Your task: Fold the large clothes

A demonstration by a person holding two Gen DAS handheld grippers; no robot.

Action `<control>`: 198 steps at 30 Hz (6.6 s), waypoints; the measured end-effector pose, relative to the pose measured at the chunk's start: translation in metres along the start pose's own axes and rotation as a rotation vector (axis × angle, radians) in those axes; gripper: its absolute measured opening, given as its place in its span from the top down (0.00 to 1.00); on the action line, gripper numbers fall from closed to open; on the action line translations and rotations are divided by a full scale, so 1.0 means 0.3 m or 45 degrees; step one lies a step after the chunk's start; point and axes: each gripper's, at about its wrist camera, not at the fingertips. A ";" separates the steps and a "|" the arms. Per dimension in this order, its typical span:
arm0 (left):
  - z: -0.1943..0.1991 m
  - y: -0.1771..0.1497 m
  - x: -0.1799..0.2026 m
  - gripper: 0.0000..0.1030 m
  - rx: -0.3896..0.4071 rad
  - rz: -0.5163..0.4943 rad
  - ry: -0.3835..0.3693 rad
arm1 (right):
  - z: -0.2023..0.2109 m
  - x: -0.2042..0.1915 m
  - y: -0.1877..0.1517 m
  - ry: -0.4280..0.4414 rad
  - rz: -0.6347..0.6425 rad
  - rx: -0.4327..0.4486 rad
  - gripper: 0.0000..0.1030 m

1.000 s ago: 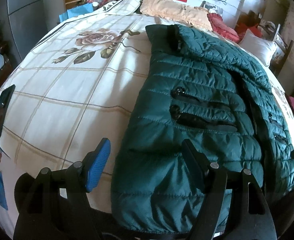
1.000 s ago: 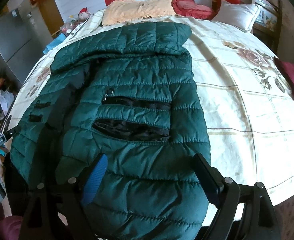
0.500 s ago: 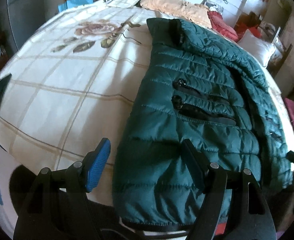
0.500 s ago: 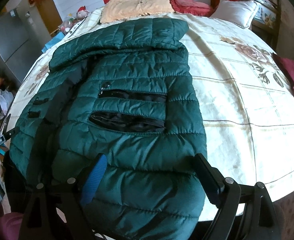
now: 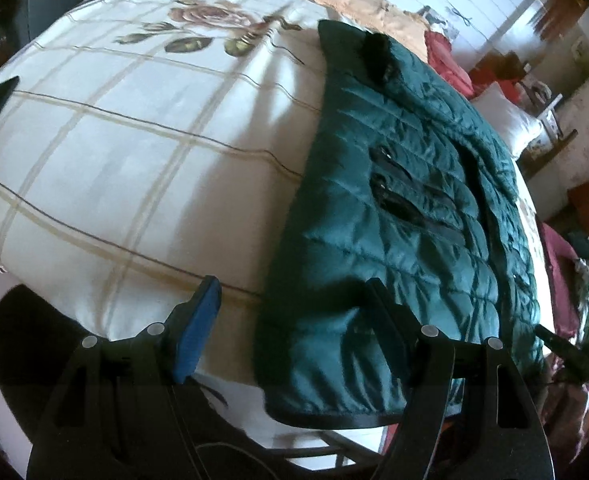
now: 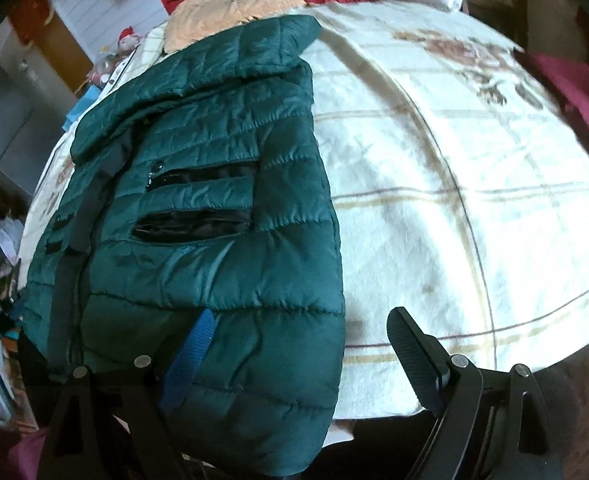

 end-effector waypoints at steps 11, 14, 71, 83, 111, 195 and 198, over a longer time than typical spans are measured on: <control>-0.047 -0.016 0.094 0.28 -0.063 -0.104 -0.002 | -0.023 -0.033 -0.045 0.235 0.041 -0.105 0.16; -0.045 -0.013 0.080 0.28 -0.066 -0.081 -0.023 | -0.020 -0.060 -0.051 0.267 0.089 -0.095 0.16; 0.102 0.561 0.220 0.86 0.441 -0.083 -0.087 | 0.147 -0.291 0.515 0.303 0.190 0.523 0.81; -0.167 0.906 0.248 0.86 0.390 -0.021 0.079 | -0.066 -0.302 0.891 0.169 0.016 0.481 0.81; -0.334 1.043 0.193 0.72 0.286 0.030 -0.064 | -0.125 -0.259 1.019 0.212 -0.103 0.486 0.30; -0.556 1.028 0.369 0.05 0.264 -0.191 0.320 | -0.219 -0.439 0.765 -0.089 0.265 0.464 0.19; -0.502 0.999 0.374 0.05 0.285 -0.232 0.312 | -0.198 -0.378 0.770 -0.112 0.185 0.500 0.19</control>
Point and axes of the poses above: each gripper's, at about its wrist camera, not at the fingertips, and z roughly against the way its jaws point, x to its right, y to its top, and after that the axes turned 7 degrees about -z, right-handed
